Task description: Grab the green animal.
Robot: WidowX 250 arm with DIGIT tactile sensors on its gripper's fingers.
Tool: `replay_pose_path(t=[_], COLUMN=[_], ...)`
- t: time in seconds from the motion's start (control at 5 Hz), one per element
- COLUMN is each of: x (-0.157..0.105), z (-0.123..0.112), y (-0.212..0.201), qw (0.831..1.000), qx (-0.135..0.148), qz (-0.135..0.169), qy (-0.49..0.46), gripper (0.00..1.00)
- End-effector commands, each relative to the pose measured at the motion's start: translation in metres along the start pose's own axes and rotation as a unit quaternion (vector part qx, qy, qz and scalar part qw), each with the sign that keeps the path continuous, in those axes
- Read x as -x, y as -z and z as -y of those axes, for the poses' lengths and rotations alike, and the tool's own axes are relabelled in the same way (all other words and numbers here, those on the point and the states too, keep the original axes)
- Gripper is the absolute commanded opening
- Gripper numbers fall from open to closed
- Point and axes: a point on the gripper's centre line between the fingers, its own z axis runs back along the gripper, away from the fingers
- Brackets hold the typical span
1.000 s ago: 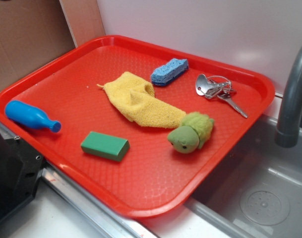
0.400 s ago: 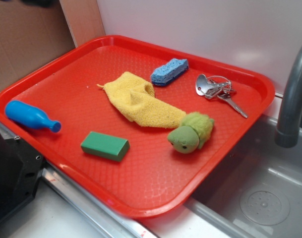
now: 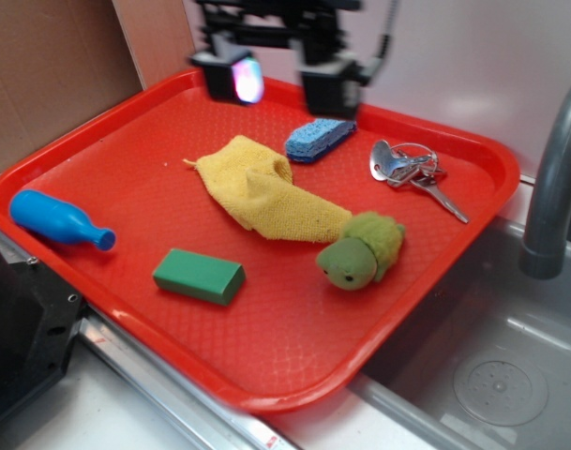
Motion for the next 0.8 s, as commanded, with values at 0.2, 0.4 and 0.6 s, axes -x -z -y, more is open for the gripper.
replay_pose_path(t=[0.2, 0.4, 0.6], x=[-0.017, 0.0, 0.016], z=[0.013, 0.003, -0.002], y=[0.049, 0.046, 0.028], qw=[0.999, 0.998, 0.996], qx=[0.005, 0.025, 0.05], qz=[-0.006, 0.013, 0.03], qy=[0.042, 0.055, 0.065], gripper=[1.0, 1.0, 1.0])
